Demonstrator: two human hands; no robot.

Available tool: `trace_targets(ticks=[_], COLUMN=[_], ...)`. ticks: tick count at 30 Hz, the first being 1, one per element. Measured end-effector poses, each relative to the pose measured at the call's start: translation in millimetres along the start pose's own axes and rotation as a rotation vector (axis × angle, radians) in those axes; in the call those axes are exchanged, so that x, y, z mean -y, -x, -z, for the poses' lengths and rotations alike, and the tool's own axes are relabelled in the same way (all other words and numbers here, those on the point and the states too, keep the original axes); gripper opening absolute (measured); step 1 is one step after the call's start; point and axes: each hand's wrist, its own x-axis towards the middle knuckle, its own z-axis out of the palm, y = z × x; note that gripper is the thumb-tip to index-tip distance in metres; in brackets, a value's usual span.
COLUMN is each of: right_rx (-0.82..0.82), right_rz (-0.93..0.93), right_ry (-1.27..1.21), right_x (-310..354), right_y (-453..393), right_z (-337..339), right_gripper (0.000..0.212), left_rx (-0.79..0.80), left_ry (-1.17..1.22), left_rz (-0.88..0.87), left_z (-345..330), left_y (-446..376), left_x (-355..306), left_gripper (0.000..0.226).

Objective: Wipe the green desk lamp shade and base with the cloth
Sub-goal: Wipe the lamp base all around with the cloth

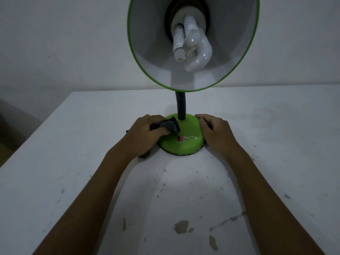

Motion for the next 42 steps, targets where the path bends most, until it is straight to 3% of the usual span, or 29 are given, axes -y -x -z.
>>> trace_targets(ticks=[3,5,9,18,20,25,28,32,38,40,42], right_rx=[0.001,0.003,0.003,0.013,0.014,0.016,0.018,0.017,0.013,0.013,0.013], right_rz=[-0.001,0.002,0.023,0.028,0.024,0.012,0.011,0.014,0.019,0.018,0.016], right_ry=[0.002,0.001,0.019,0.02,0.019,0.024,0.016,0.014,0.018,0.017,0.018], right_x=[0,0,0,1,2,2,3,3,2,2,2], right_y=[0,0,0,1,2,2,2,2,2,2,1], right_z=[0,0,0,0,0,-1,-1,0,-1,-1,0], right_gripper=[0.032,0.032,0.032,0.032,0.032,0.032,0.032,0.032,0.032,0.032,0.033], left_rx=[-0.085,-0.113,-0.024,-0.104,-0.158,-0.434,-0.303,-0.189,0.04,0.007,-0.154], left_ry=[0.066,-0.028,-0.311,-0.238,-0.225,-0.184,-0.312,-0.307,-0.141,-0.087,-0.072], left_rz=[0.049,0.005,-0.102,-0.21,-0.177,0.027,0.109,-0.021,-0.157,-0.133,-0.113], left_z=[-1,-10,-22,-7,-6,-9,-15,-15,-4,-2,-3], left_y=[-5,-5,6,31,35,28,25,35,43,42,39], left_x=[-6,-9,-3,0,1,-1,0,-4,-4,-5,-6], left_gripper=[0.025,0.019,0.035,0.025,0.029,0.012,0.025,0.038,0.027,0.021,0.022])
